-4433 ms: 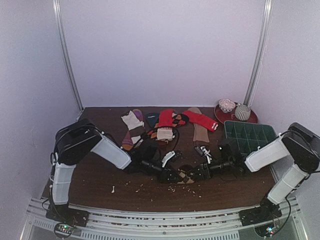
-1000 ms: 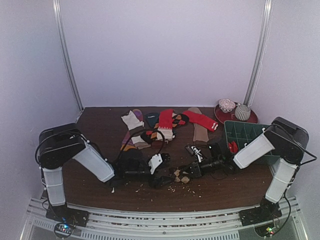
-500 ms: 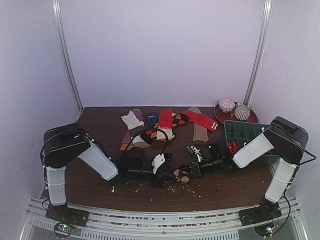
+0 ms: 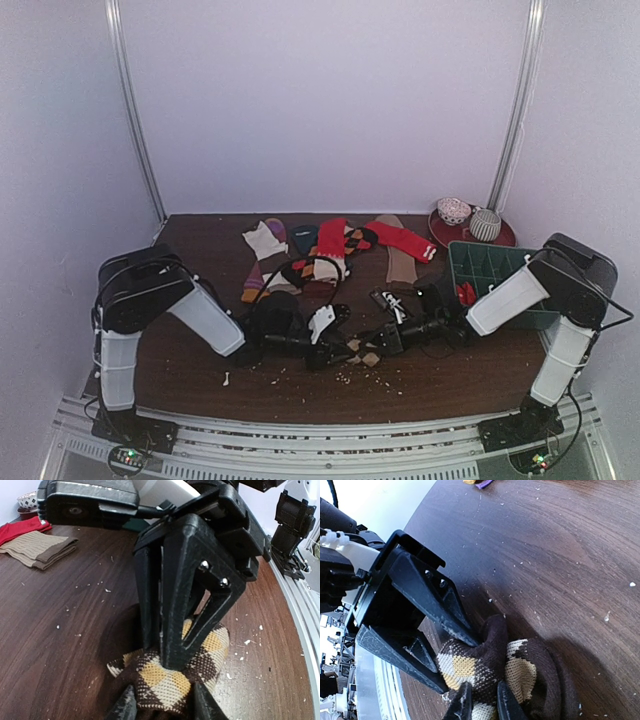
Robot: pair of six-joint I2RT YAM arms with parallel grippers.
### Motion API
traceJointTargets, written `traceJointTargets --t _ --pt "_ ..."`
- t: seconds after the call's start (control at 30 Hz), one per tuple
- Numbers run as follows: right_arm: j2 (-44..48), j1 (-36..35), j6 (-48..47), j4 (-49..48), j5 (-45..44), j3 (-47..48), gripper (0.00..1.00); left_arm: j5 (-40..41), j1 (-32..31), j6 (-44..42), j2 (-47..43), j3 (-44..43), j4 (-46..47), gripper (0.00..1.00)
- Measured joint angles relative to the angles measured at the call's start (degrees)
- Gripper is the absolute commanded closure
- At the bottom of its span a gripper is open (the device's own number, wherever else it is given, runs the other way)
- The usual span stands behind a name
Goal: Roll the socks
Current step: Roll a pair of socks at the center of the board.
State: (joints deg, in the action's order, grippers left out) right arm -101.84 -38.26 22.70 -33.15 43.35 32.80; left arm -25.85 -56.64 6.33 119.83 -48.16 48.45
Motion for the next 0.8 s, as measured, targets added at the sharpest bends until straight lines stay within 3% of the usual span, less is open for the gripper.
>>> traceJointTargets --t 0.03,0.07,0.37,0.53,0.8 --pt "0.0 0.1 0.0 0.2 0.0 0.1 0.84 -0.1 0.0 0.0 0.1 -0.4 -0.5 0.81" --pt "0.1 0.1 0.0 0.3 0.0 0.2 0.84 -0.1 0.0 0.0 0.2 -0.9 -1.1 0.99" --pt "1.2 0.9 -0.2 2.4 -0.2 0.4 0.82 0.1 0.0 -0.6 -0.1 -3.9 -7.7 1.00" --pt "4.2 0.8 -2.6 6.4 -2.3 0.8 0.70 -0.5 0.1 1.4 -0.3 -7.7 -15.6 1.00" --pt "21.8 -1.2 -13.1 12.5 -13.9 -0.9 0.53 -6.1 4.0 6.3 -0.2 -9.3 -22.2 1.00"
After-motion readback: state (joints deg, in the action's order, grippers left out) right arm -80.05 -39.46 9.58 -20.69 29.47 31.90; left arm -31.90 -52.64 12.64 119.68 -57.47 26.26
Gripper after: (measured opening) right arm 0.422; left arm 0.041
